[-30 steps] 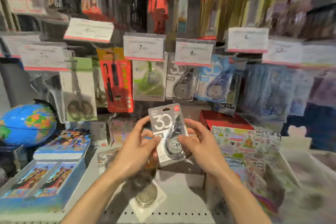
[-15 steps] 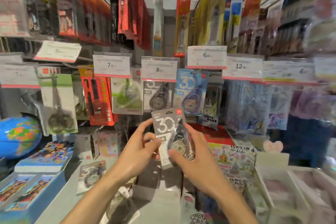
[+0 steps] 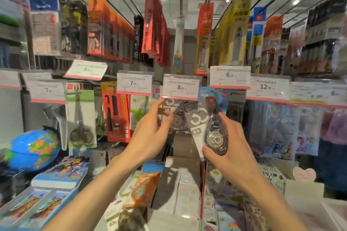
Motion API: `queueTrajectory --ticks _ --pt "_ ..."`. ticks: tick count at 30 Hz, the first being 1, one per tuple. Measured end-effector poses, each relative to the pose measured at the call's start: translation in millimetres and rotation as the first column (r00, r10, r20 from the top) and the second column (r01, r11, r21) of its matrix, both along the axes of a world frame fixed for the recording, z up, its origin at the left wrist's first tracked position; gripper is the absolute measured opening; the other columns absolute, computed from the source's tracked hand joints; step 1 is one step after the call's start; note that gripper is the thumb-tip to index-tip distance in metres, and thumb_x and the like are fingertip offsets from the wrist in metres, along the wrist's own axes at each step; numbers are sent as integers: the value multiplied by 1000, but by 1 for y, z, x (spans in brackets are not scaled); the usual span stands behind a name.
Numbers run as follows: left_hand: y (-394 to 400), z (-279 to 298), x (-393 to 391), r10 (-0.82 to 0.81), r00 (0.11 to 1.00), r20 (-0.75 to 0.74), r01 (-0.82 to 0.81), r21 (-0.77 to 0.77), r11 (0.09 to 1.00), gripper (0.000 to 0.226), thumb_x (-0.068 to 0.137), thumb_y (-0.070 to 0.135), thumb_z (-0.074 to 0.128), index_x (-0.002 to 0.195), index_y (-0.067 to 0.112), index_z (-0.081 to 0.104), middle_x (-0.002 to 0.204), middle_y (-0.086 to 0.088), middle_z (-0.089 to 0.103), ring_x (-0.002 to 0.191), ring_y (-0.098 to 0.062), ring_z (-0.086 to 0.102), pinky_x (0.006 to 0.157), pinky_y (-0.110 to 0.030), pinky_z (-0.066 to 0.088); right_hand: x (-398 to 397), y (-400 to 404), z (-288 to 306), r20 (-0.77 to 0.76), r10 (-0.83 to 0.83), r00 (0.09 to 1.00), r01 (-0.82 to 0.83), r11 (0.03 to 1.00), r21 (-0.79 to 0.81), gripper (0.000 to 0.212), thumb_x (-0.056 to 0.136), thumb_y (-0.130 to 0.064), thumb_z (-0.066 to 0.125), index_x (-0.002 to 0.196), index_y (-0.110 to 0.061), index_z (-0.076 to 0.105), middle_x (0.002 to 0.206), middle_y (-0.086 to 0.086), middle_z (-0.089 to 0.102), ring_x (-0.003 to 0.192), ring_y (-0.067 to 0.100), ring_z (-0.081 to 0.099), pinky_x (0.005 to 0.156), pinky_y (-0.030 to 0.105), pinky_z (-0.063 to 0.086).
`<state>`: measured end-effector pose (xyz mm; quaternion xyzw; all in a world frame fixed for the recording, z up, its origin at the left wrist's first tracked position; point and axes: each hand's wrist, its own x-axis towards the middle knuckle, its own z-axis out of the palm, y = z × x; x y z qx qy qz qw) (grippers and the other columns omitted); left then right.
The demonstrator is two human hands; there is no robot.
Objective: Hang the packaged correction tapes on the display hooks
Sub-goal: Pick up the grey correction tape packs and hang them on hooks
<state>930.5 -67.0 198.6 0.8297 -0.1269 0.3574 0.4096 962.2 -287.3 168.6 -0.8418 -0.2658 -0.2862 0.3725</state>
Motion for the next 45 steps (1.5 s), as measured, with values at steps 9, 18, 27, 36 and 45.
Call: queueTrajectory --ticks 9,18,27,36,45 --pt "4 30 -13 44 985 167 -60 90 994 52 103 25 50 146 41 27 112 25 58 86 -9 68 85 -43 57 9 3 19 114 26 993 -26 1000 -5 86 84 -35 74 150 -35 19 131 -25 29 119 -11 35 89 -5 26" --pt "10 34 -8 49 983 174 -68 103 992 48 102 24 50 143 42 31 116 16 62 87 -11 69 84 -46 57 25 32 33 136 32 990 -19 995 -100 94 83 -44 70 155 -33 11 145 -7 32 139 12 33 112 33 35" --pt "18 26 -1 51 988 143 -69 121 990 47 103 22 46 143 40 31 111 11 66 86 -13 69 83 -47 56 35 47 31 53 -14 998 19 994 -106 96 82 -47 71 155 -34 10 146 4 37 136 21 38 110 40 39" --pt "21 -22 26 75 996 46 -79 97 992 42 102 25 51 142 31 41 141 13 53 126 -3 51 106 -35 45 44 52 20 -40 47 998 -48 999 -5 98 80 -51 74 154 -39 12 150 -4 39 138 13 33 110 33 36" --pt "26 -34 64 -5 1000 -26 6 29 1000 51 101 21 52 147 38 38 146 16 49 91 13 59 89 -21 48 52 60 7 -101 55 993 -56 998 -1 73 99 -32 55 154 -45 9 153 -2 38 143 20 31 111 43 38"
